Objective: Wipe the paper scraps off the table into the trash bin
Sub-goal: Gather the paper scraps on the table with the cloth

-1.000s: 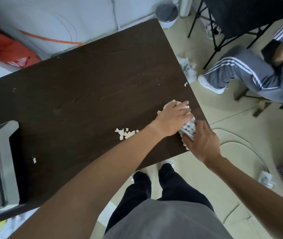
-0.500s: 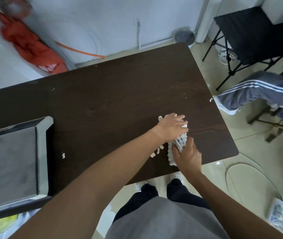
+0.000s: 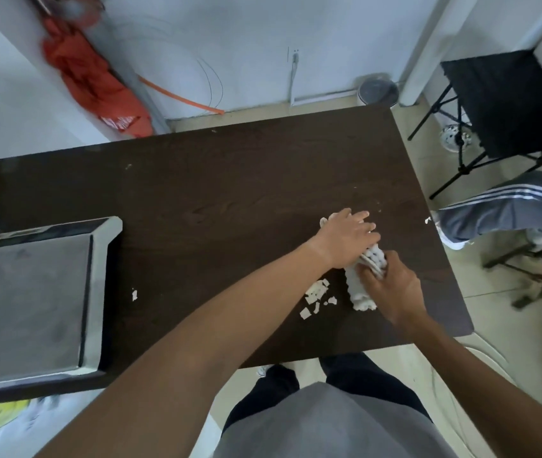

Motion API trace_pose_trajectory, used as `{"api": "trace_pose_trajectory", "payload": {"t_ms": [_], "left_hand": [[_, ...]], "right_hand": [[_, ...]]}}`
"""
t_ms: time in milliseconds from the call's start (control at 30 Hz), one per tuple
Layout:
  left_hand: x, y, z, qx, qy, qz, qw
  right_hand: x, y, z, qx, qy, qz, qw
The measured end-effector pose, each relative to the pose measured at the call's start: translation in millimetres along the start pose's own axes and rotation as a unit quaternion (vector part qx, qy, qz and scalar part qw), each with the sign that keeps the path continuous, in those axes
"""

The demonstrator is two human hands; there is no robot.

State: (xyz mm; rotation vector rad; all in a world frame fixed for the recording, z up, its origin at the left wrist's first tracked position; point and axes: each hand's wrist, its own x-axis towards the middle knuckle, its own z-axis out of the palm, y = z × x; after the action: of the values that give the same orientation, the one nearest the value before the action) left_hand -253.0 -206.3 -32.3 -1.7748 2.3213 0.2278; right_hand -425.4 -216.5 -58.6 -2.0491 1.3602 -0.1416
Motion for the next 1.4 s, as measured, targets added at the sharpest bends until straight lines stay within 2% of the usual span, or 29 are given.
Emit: {"api": "trace_pose_trajectory", "payload": {"t_ms": [100, 267, 500, 700, 1067, 1167, 1400], "left_hand": [[24.3, -6.1, -11.7, -0.016, 0.019, -0.039, 0.999], [71.5, -12.6, -28.7, -0.029, 0.008, -0.102, 0.994], [108.8, -15.2, -22.3, -0.065, -0.022, -0.141, 0.988], [95.8, -25.5, -2.3, -0.106, -0.009, -0.143, 0.984], [-0.5, -50.5, 25.5, -0.145, 0.004, -0.221, 0.964], [-38.8, -57.5, 35.3, -0.156, 0.004, -0.252, 0.955], [-114.2, -62.8, 51.7, -0.170, -0.014, -0.368, 0.914]], "right_hand": [[35.5, 6.6, -25.8, -0.054, 0.005, -0.033, 0.998], [89.3, 21.3, -55.8, -0.143, 0.022, -0.103, 0.984], [119.6, 40.7, -53.1, -0.177, 0.057, -0.126, 0.975], [111.4, 28.3, -33.2, -0.171, 0.048, -0.112, 0.978], [84.2, -24.2, 18.9, -0.166, -0.026, -0.192, 0.967], [76.1, -44.1, 33.8, -0.200, -0.059, -0.249, 0.946], [89.1, -99.9, 48.8, -0.336, -0.104, -0.352, 0.867]]}}
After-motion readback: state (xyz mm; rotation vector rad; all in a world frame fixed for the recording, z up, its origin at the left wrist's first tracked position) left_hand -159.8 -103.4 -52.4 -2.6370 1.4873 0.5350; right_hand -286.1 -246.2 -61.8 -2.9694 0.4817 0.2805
